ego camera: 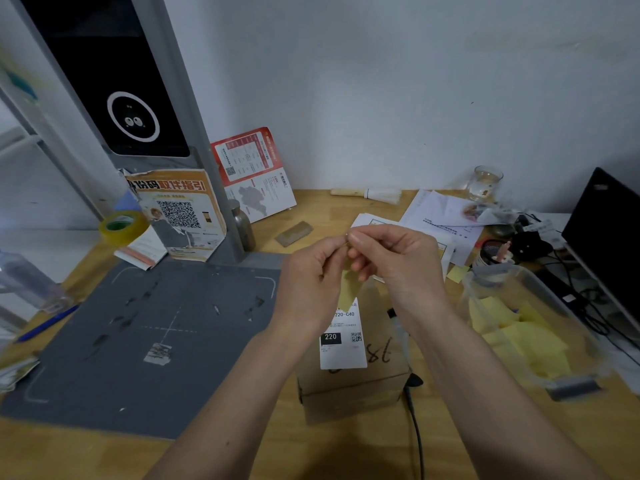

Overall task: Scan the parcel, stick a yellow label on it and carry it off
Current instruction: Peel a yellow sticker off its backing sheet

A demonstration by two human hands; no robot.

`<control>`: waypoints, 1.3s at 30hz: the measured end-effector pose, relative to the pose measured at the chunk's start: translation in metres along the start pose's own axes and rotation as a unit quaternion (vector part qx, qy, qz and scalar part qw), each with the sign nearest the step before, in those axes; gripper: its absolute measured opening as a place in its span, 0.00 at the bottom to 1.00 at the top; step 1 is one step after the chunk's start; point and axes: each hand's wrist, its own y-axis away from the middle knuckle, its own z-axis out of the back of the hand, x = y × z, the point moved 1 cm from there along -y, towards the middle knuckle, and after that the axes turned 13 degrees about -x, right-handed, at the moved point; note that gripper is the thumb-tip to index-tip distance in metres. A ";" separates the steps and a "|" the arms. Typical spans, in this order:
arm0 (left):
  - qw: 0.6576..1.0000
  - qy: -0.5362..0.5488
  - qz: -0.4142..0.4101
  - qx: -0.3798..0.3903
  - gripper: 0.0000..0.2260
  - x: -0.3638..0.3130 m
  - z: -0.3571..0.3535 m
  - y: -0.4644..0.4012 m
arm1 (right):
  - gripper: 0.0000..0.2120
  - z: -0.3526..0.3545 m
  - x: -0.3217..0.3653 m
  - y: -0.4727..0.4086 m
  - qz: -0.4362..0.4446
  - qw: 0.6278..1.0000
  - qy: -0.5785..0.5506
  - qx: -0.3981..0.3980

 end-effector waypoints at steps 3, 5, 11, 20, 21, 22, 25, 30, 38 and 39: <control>1.000 0.006 0.012 0.001 0.09 0.001 0.001 -0.001 | 0.05 0.000 -0.001 -0.001 0.007 1.000 -0.003 0.005; 1.000 0.013 0.027 0.003 0.09 0.001 0.001 -0.002 | 0.06 0.001 0.000 -0.001 0.010 1.000 0.000 0.010; 0.996 0.045 0.071 0.004 0.09 0.001 0.001 -0.004 | 0.09 0.001 0.001 -0.002 0.053 0.997 0.060 0.022; 0.998 0.020 0.055 -0.001 0.09 0.001 0.002 -0.005 | 0.06 -0.002 0.001 0.000 0.078 0.994 0.071 -0.016; 0.998 0.020 0.055 0.000 0.09 0.001 0.002 -0.005 | 0.07 -0.001 0.002 0.000 0.079 0.994 0.074 -0.014; 0.998 0.020 0.057 0.002 0.09 0.001 0.003 -0.005 | 0.07 -0.001 0.002 0.001 0.080 0.994 0.076 -0.010; 0.998 0.020 0.067 0.006 0.09 -0.001 0.004 -0.006 | 0.08 -0.002 0.002 0.001 0.087 0.993 0.084 -0.009; 0.997 0.022 0.070 0.003 0.10 -0.002 0.006 -0.006 | 0.06 -0.003 0.006 0.003 0.092 0.992 0.085 -0.007; 0.998 0.012 0.063 0.003 0.09 -0.002 0.007 -0.005 | 0.09 -0.002 0.006 0.004 0.087 0.993 0.075 -0.005; 0.998 0.013 0.062 0.003 0.09 -0.002 0.007 -0.005 | 0.10 -0.002 0.006 0.004 0.091 0.993 0.076 -0.004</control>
